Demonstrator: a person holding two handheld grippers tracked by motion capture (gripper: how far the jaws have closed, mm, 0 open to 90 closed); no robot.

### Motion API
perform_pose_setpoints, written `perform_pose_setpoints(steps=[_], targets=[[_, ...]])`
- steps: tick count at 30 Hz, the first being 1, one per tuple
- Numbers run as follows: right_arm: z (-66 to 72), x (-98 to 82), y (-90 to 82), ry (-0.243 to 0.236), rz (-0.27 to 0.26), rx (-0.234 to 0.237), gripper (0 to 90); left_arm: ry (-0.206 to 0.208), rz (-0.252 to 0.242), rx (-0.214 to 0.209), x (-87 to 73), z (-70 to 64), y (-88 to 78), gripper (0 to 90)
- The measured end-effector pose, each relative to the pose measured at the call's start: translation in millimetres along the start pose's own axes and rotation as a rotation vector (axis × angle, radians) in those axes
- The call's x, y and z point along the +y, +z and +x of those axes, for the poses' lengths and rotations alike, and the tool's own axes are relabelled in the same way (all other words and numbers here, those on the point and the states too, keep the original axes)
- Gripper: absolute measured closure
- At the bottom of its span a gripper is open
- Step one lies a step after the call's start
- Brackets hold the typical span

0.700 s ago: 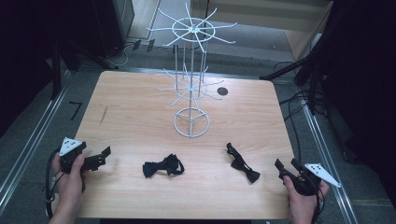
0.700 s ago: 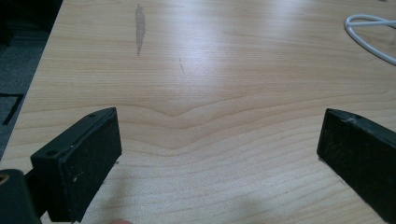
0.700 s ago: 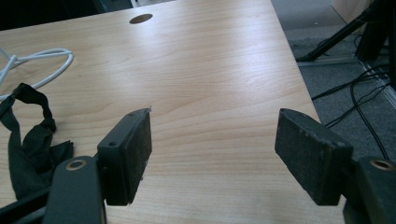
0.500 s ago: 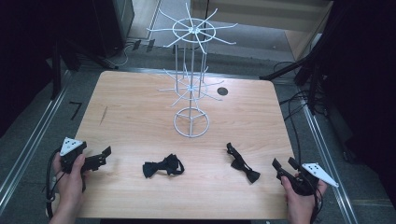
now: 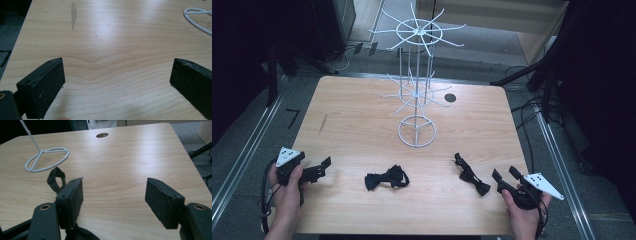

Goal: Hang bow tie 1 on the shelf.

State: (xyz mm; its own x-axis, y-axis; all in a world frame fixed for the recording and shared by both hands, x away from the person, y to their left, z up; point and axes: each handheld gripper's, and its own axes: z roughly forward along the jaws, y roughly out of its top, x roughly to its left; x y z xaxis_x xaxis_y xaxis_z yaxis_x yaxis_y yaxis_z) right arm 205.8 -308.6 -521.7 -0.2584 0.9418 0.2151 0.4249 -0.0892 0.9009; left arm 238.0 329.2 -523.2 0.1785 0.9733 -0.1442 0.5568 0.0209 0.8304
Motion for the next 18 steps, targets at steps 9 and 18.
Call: perform_pose_setpoints(steps=[9,18], targets=[[20.1,5.6,1.5,-0.026,0.001,0.039,34.0,-0.003,0.0,-0.001,0.0,0.0,0.3,0.2],[34.7,8.9,5.2,-0.039,0.014,0.058,34.8,-0.002,0.002,-0.002,0.1,0.1,0.4,0.1]])
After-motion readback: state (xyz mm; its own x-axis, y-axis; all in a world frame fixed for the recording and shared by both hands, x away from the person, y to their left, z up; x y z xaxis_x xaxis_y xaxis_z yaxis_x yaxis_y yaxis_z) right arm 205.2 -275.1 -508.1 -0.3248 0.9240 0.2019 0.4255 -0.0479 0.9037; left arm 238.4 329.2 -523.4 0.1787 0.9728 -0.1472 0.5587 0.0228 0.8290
